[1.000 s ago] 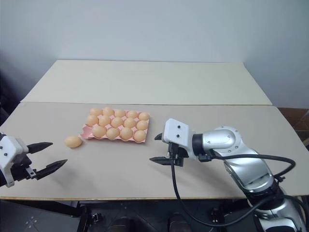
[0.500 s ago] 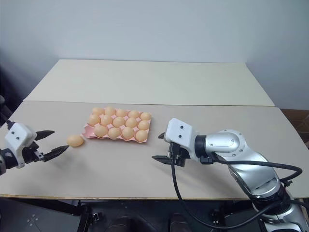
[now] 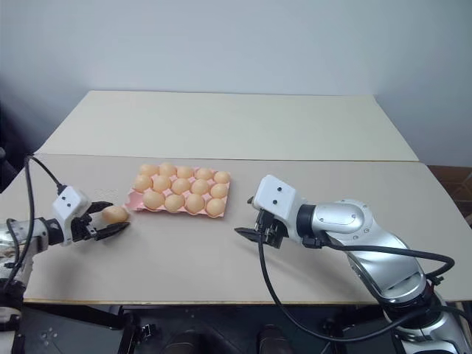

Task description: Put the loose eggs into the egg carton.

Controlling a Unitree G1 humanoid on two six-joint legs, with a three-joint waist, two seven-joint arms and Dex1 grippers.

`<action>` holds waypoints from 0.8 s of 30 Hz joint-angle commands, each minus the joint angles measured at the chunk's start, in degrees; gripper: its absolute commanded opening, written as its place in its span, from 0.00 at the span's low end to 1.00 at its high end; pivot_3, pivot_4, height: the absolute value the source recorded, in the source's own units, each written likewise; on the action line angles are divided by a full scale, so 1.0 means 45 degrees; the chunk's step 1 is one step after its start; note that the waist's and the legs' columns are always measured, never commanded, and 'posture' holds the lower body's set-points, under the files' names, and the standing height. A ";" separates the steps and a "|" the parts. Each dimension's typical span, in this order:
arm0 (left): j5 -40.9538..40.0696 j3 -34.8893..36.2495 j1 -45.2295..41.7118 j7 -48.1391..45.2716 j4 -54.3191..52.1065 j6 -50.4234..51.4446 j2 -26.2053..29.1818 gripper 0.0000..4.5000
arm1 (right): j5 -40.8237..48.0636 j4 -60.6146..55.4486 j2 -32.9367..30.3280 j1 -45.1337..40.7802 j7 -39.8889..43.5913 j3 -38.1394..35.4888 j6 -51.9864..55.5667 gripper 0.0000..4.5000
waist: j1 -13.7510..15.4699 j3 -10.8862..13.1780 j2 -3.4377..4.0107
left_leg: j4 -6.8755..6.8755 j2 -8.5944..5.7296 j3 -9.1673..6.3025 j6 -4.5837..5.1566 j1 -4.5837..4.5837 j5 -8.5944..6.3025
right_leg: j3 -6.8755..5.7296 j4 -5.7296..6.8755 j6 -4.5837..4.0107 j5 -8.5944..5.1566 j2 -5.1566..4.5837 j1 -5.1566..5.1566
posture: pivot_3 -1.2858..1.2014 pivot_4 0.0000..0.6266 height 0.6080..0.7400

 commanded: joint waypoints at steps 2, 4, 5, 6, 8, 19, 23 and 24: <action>0.0069 -0.0232 -0.0588 -0.0323 0.0727 -0.0079 -0.0146 0.93 | -0.0010 -0.0305 -0.0104 -0.0061 -0.0322 -0.0329 0.0126 0.84 | 0.0015 -0.0001 0.0000 | 0.0012 0.0000 0.0001 0.0003 -0.0002 -0.0001 | 0.0000 0.0001 0.0001 0.0000 -0.0002 0.0004 | 0.52 0.24 1.00; 0.0248 -0.0344 -0.0595 -0.0202 0.0599 0.0243 -0.0088 0.80 | -0.0040 -0.0336 -0.0188 -0.0053 -0.0377 -0.0307 0.0146 0.85 | 0.0020 -0.0001 -0.0001 | 0.0019 -0.0001 0.0001 0.0005 -0.0003 -0.0003 | 0.0000 0.0002 0.0002 0.0000 -0.0002 0.0005 | 0.52 0.24 1.00; 0.0338 -0.0371 -0.0550 -0.0141 0.0570 0.0326 -0.0053 0.74 | -0.0041 -0.0348 -0.0213 -0.0053 -0.0401 -0.0306 0.0161 0.85 | 0.0019 -0.0001 -0.0001 | 0.0019 -0.0001 0.0000 0.0005 -0.0003 -0.0003 | 0.0000 0.0003 0.0002 0.0000 -0.0002 0.0005 | 0.52 0.24 1.00; 0.0377 -0.0394 -0.0403 -0.0235 0.0479 0.0287 0.0022 0.67 | -0.0025 -0.0354 -0.0217 -0.0040 -0.0435 -0.0328 0.0181 0.85 | 0.0014 -0.0001 -0.0001 | 0.0019 0.0000 -0.0001 0.0006 -0.0002 -0.0003 | 0.0000 0.0005 0.0002 0.0000 -0.0002 0.0006 | 0.52 0.24 1.00; 0.0344 -0.0373 -0.0152 -0.0329 0.0278 0.0365 0.0107 0.52 | -0.0020 -0.0349 -0.0201 0.0003 -0.0493 -0.0329 0.0185 0.85 | 0.0000 -0.0002 -0.0001 | 0.0020 0.0000 -0.0001 0.0006 0.0002 -0.0003 | 0.0000 0.0012 0.0002 0.0000 -0.0001 0.0007 | 0.52 0.24 1.00; 0.0523 0.0126 0.1382 0.0970 -0.2565 0.1343 0.1039 0.45 | -0.0204 -0.0058 -0.0128 -0.0104 -0.0582 -0.0024 -0.0100 0.85 | -0.0139 -0.0005 0.0000 | 0.0021 0.0008 0.0000 0.0010 0.0009 -0.0006 | 0.0011 0.0019 0.0002 0.0000 0.0003 0.0003 | 0.52 0.24 1.00; 0.0425 0.0442 0.1281 0.1415 -0.3271 0.1592 0.1353 0.45 | -0.0304 0.0018 -0.0071 -0.0143 -0.0614 0.0057 -0.0218 0.85 | -0.0091 -0.0005 0.0000 | 0.0022 0.0007 -0.0001 0.0009 0.0002 -0.0006 | 0.0007 0.0015 0.0002 0.0000 0.0002 0.0000 | 0.52 0.24 1.00; 0.0490 0.0473 0.1156 0.1578 -0.3355 0.1490 0.1424 0.45 | -0.0345 0.0031 -0.0036 -0.0132 -0.0649 0.0076 -0.0240 0.85 | -0.0084 -0.0005 0.0000 | 0.0022 0.0007 -0.0001 0.0009 0.0000 -0.0006 | 0.0006 0.0013 0.0002 0.0000 0.0002 0.0001 | 0.52 0.24 1.00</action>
